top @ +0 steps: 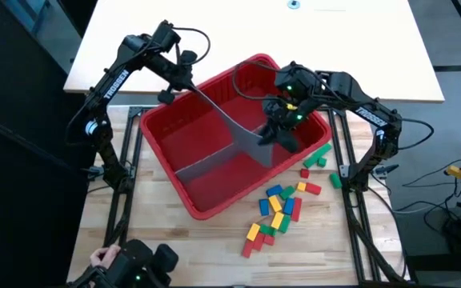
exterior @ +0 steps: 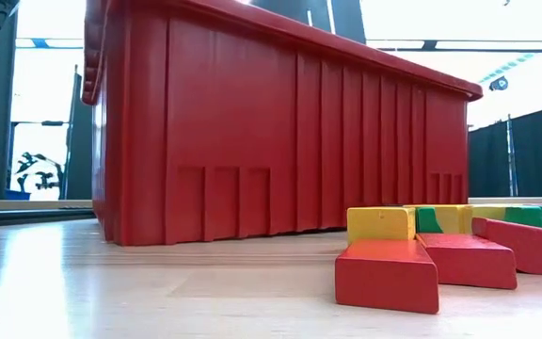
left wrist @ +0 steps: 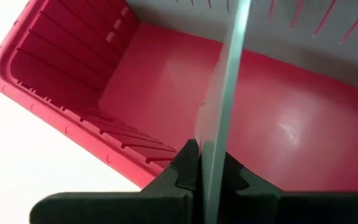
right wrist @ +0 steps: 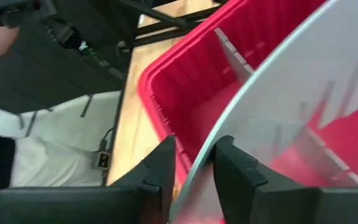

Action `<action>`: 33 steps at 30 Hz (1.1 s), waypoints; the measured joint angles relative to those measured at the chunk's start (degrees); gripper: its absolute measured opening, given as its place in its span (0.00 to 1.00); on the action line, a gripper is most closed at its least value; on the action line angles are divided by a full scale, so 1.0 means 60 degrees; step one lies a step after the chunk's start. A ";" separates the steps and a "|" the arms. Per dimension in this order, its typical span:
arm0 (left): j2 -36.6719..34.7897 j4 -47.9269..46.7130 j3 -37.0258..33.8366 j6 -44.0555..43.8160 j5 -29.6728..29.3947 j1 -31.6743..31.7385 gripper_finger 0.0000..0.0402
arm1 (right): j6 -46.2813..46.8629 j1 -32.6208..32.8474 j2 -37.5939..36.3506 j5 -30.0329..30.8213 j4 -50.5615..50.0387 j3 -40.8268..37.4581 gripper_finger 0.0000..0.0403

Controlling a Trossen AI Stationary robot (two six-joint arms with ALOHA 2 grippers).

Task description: Sort blocks

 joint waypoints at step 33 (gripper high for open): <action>-0.0296 -0.0158 -0.0004 0.0284 0.1016 0.0376 0.00 | -0.1172 -0.0630 -0.0087 0.1114 -0.1825 -0.0007 0.13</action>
